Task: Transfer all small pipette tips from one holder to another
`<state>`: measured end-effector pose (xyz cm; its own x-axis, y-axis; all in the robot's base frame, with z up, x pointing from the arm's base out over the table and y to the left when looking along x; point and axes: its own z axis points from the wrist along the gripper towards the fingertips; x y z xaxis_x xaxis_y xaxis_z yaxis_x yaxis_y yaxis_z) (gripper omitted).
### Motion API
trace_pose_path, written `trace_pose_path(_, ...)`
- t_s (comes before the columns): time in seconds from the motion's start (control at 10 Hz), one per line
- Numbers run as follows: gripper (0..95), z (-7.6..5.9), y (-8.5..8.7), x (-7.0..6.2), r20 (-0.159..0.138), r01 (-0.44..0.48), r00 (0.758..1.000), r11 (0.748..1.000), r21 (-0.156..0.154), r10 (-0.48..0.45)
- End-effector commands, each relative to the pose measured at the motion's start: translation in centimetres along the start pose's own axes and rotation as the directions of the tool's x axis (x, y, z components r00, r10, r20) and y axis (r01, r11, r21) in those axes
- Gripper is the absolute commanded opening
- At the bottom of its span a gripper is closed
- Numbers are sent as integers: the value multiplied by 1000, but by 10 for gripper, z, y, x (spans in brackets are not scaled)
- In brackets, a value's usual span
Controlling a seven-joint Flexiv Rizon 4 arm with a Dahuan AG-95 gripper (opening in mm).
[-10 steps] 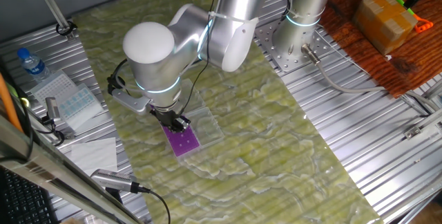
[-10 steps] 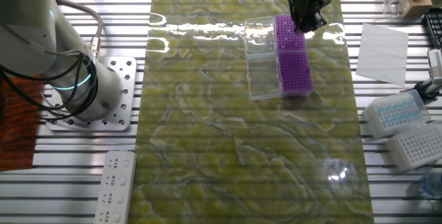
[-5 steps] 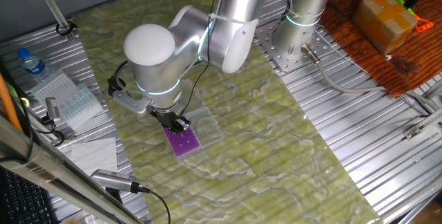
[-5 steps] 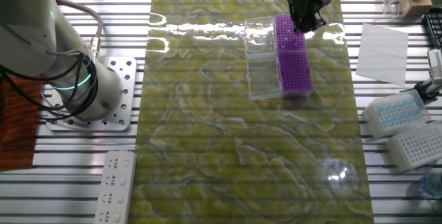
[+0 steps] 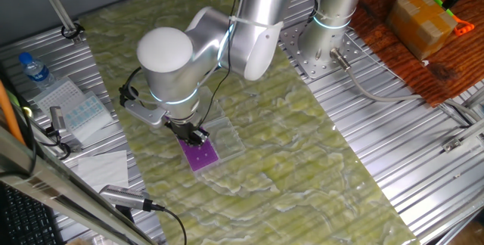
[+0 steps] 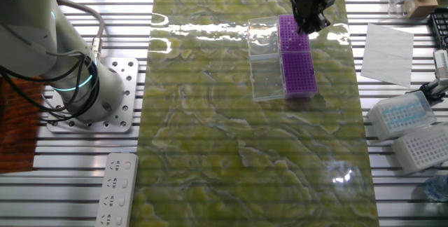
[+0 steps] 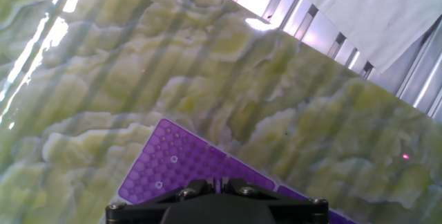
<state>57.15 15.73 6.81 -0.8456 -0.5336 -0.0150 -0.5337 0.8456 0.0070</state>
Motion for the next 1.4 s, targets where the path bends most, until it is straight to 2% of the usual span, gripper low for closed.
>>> trace_pose_path(0.1,380,0,0,1,-2,10,1000,1000,2,-10)
trace_pose_path(0.5,380,1,0,3,-11,29,1000,1000,4,-29)
trace_pose_path(0.6,190,3,0,9,-26,7,1000,1000,17,-6)
trace_pose_path(0.7,0,3,1,13,-22,-7,1000,1000,9,7)
trace_pose_path(0.9,0,-5,3,21,-25,-26,999,1000,5,27)
trace_pose_path(1.0,0,-18,6,32,-35,-60,998,998,0,60)
trace_pose_path(1.2,0,-31,13,49,-35,-108,994,994,-2,108)
trace_pose_path(1.4,0,-37,23,66,-26,-123,992,992,4,123)
